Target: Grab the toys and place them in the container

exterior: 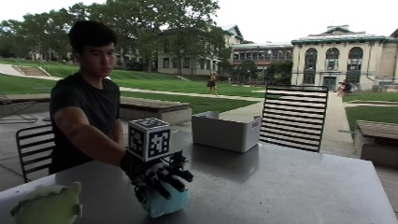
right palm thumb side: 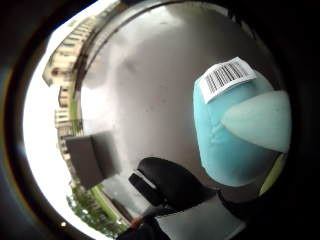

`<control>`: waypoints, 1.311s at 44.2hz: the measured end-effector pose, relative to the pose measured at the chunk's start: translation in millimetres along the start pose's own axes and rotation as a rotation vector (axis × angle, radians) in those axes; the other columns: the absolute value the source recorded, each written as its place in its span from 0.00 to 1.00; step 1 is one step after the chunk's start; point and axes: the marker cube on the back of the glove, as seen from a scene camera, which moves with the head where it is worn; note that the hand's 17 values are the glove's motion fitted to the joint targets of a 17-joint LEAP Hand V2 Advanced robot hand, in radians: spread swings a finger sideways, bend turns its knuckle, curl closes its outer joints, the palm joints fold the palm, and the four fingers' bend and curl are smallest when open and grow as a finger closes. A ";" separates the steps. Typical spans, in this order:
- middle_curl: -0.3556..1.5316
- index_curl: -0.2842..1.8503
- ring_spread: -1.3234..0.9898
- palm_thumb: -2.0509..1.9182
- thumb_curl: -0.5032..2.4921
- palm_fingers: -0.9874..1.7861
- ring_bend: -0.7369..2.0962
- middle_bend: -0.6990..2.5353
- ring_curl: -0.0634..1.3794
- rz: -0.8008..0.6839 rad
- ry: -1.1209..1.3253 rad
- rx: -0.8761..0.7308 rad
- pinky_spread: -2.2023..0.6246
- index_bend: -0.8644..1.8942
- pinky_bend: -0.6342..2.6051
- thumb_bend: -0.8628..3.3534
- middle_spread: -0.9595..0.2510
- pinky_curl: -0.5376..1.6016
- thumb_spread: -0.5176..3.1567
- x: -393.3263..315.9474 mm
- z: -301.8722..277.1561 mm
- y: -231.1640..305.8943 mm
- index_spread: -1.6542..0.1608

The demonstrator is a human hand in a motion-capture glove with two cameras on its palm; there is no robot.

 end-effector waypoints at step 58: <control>0.50 0.37 0.43 0.78 0.37 0.87 0.64 0.49 0.41 0.086 0.024 0.005 0.60 0.48 0.39 0.38 0.60 0.39 0.57 -26.5 9.4 29.4 0.77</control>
